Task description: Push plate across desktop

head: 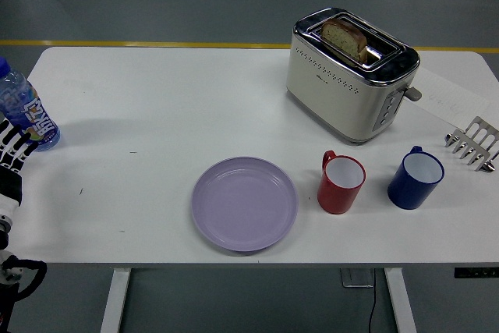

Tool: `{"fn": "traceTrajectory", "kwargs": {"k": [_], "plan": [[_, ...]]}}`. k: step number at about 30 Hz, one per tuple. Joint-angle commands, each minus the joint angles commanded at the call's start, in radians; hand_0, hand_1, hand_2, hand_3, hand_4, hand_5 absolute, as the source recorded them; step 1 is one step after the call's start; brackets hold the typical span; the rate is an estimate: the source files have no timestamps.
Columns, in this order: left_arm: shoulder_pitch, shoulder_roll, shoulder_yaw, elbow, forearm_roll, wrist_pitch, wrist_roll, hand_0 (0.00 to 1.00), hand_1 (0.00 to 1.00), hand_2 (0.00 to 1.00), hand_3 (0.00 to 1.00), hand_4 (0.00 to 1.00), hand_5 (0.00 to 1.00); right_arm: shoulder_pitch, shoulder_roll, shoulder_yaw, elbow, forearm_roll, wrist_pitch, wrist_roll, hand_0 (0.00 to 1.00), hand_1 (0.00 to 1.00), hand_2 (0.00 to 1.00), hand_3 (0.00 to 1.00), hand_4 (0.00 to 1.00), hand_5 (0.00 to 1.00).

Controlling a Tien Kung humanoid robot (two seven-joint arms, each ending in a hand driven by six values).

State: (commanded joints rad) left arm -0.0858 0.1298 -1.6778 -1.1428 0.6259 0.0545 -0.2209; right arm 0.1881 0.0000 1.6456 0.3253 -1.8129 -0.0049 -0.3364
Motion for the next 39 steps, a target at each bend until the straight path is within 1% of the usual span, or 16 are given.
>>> {"fn": "traceTrajectory", "kwargs": {"k": [1, 2, 4, 5, 10, 21, 30, 39], "plan": [[0.001, -0.003, -0.014, 0.000, -0.003, -0.018, 0.016, 0.547, 0.629, 0.651, 0.626, 0.481, 0.998, 0.001, 0.000, 0.000, 0.000, 0.001, 0.000, 0.000, 0.572, 0.534, 0.613, 0.601, 0.121, 0.597], [0.001, -0.004, -0.019, -0.001, -0.005, -0.024, 0.022, 0.555, 0.652, 0.659, 0.635, 0.488, 0.998, 0.001, 0.000, 0.000, 0.000, 0.001, 0.000, 0.000, 0.574, 0.534, 0.613, 0.601, 0.119, 0.594], [0.005, -0.013, -0.049, 0.001, -0.022, -0.066, 0.061, 0.555, 0.652, 0.659, 0.635, 0.488, 0.998, 0.002, 0.000, 0.000, 0.000, 0.000, 0.000, 0.000, 0.574, 0.534, 0.613, 0.601, 0.119, 0.594], [0.006, -0.015, -0.058, 0.001, -0.027, -0.077, 0.073, 0.555, 0.652, 0.659, 0.635, 0.488, 0.998, 0.003, 0.000, 0.000, 0.000, 0.001, -0.001, 0.000, 0.574, 0.534, 0.613, 0.601, 0.119, 0.594], [0.010, -0.023, -0.086, 0.005, -0.043, -0.104, 0.097, 0.560, 0.658, 0.658, 0.636, 0.492, 0.998, 0.004, 0.000, -0.002, 0.000, 0.005, -0.001, 0.000, 0.573, 0.534, 0.613, 0.599, 0.117, 0.596], [-0.001, -0.026, -0.086, 0.006, -0.052, -0.104, 0.099, 0.580, 0.662, 0.659, 0.635, 0.493, 0.998, 0.007, 0.000, -0.002, -0.001, 0.003, -0.001, 0.000, 0.573, 0.534, 0.613, 0.597, 0.116, 0.592], [0.000, -0.028, -0.082, 0.013, -0.065, -0.090, 0.097, 0.588, 0.661, 0.659, 0.635, 0.505, 0.998, 0.011, 0.000, -0.001, -0.001, 0.001, -0.001, 0.000, 0.572, 0.534, 0.614, 0.597, 0.116, 0.594], [-0.002, -0.029, -0.083, 0.013, -0.080, -0.097, 0.099, 0.586, 0.661, 0.658, 0.635, 0.505, 0.998, 0.011, 0.000, 0.001, -0.001, -0.002, 0.001, 0.000, 0.571, 0.534, 0.614, 0.598, 0.115, 0.591]]}}
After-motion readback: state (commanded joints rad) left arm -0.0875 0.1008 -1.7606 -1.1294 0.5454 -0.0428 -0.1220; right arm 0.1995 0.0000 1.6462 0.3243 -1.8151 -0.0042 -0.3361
